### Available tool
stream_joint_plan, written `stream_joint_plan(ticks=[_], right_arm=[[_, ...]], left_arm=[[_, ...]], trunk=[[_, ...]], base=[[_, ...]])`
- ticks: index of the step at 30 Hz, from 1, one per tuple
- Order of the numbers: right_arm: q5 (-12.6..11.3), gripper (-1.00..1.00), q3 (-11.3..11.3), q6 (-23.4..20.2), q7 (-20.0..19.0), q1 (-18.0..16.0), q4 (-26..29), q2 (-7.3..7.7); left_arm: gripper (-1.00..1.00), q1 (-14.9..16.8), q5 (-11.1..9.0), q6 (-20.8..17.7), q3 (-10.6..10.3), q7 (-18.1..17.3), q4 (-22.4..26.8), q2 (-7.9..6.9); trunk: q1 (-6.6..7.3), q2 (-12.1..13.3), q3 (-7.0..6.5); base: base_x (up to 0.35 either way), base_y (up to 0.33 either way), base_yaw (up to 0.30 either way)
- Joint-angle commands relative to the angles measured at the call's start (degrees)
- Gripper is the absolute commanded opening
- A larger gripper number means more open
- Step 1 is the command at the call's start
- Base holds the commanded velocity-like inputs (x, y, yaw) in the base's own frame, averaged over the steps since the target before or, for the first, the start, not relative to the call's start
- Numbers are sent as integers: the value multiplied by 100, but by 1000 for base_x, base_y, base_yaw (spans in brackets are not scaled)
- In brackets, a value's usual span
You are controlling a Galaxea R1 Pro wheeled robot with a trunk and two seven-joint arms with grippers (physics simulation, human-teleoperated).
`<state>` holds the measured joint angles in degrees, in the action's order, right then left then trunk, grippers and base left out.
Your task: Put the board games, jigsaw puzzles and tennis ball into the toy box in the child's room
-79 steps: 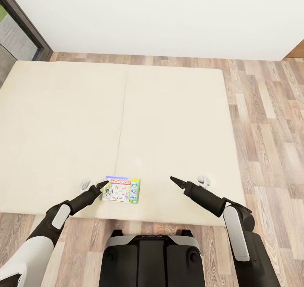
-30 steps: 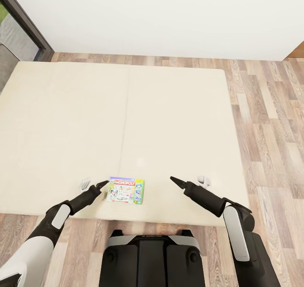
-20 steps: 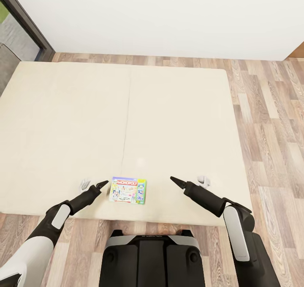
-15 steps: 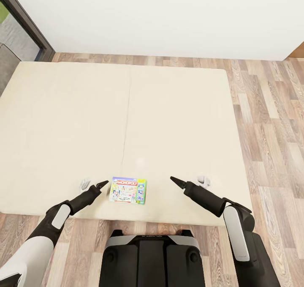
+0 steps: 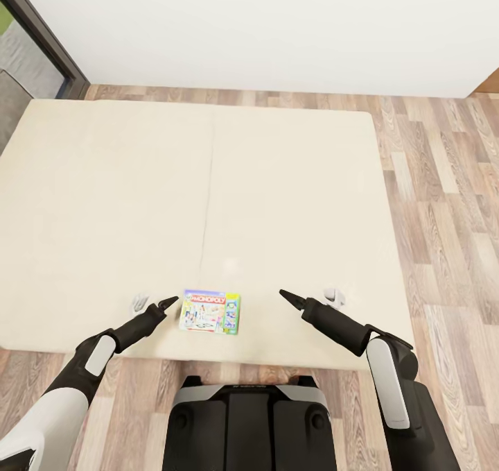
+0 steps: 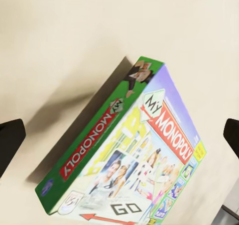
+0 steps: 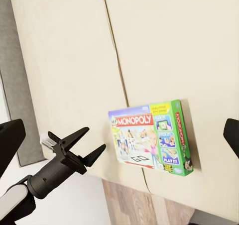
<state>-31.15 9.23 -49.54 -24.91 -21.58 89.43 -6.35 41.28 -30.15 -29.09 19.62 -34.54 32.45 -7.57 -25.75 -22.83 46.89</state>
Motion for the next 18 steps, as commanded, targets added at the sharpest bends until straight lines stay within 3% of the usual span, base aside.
stream_joint_plan(ticks=[1, 10, 18], right_arm=[[12, 100, 14, -38, -31, -4, 3, -7], [12, 100, 9, -38, -34, -4, 3, -7], [12, 100, 11, -38, -48, -4, 3, -7]], left_arm=[[100, 3, -26, -44, 16, -10, -2, 1], [100, 3, -25, -44, 13, -9, -2, -1], [100, 3, -26, -44, 14, -9, -2, 1]], trunk=[[-3, -9, 14], [-3, -9, 95], [-3, -9, 170]], base=[[0, -7, 0], [0, -137, 0], [0, -30, 0]])
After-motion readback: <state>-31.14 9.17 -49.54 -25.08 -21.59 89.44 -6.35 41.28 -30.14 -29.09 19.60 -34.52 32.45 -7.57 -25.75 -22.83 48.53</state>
